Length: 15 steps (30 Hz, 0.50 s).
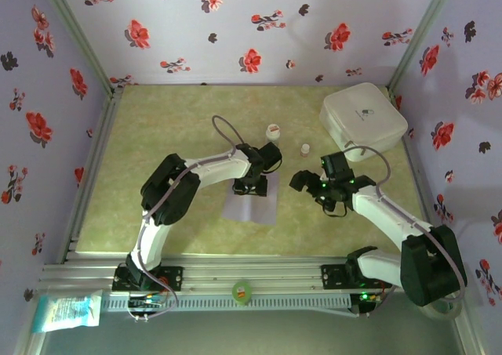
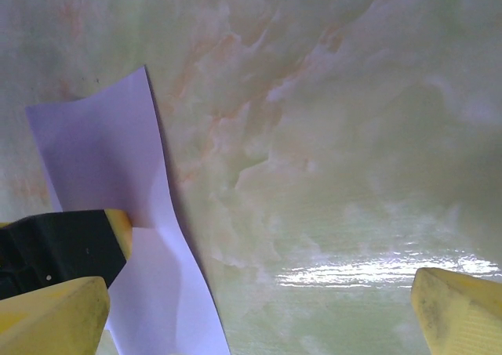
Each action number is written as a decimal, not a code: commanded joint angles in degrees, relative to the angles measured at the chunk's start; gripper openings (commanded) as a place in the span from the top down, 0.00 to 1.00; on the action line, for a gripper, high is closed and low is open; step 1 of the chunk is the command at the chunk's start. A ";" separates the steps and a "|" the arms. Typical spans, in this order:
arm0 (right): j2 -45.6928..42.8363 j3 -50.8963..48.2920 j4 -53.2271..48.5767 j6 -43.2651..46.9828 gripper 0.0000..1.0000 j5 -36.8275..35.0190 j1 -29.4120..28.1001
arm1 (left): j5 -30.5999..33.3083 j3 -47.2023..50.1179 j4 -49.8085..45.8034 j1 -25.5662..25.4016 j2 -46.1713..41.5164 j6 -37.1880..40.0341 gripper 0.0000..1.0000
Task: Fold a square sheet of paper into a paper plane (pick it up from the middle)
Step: First fold the square sheet of paper in half at the center of the table.
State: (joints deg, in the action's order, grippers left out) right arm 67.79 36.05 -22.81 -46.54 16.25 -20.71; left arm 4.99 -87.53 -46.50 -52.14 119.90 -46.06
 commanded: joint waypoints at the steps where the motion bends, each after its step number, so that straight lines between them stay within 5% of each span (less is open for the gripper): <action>1: -0.86 2.27 -1.86 -1.62 0.01 -2.05 0.23 | 2.07 1.63 1.36 -0.42 -1.58 0.72 0.50; 15: -4.64 5.86 -4.94 -1.36 0.01 -5.13 0.23 | 1.67 5.04 5.08 2.32 -10.33 2.51 0.70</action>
State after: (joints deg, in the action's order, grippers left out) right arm 64.55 39.99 -25.91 -47.16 13.67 -20.71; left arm 7.33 -83.46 -42.59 -51.11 112.22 -45.04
